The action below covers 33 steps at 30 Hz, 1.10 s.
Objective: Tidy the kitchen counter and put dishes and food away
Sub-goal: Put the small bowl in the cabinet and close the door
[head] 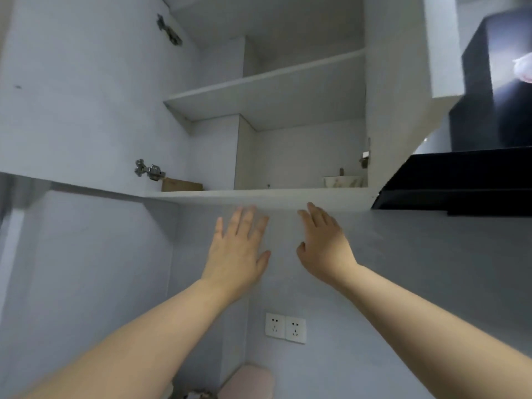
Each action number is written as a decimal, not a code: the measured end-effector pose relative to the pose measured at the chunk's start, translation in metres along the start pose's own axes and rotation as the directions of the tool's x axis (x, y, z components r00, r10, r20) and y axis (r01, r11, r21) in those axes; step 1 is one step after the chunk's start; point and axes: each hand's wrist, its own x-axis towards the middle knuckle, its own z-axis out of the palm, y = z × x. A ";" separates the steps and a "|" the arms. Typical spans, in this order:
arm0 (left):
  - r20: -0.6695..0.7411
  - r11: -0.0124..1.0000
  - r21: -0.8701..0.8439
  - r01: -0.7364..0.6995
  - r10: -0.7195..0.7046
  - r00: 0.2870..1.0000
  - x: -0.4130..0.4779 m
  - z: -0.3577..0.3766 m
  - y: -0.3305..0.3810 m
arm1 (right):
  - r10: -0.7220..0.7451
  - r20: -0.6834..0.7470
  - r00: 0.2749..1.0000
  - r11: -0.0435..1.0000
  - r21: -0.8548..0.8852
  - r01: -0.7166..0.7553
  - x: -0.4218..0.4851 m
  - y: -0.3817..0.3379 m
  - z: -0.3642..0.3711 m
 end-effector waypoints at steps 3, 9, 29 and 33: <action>-0.017 0.999 -0.038 -0.020 0.019 1.000 0.024 0.023 -0.021 | 0.008 0.015 1.000 0.999 -0.038 -0.007 0.028 -0.005 0.008; -0.045 0.986 -0.148 -0.076 0.070 0.997 0.080 0.073 -0.036 | 0.049 -0.070 0.996 0.987 -0.149 -0.059 0.081 0.016 0.029; -0.204 0.933 -0.323 -0.161 0.098 0.974 0.242 0.145 0.000 | 0.487 0.092 0.869 0.830 -0.360 -0.427 0.256 0.133 0.049; -0.242 0.938 -0.286 -0.198 0.129 0.962 0.246 0.150 -0.001 | 0.455 0.269 0.849 0.850 -0.416 -0.324 0.263 0.145 0.050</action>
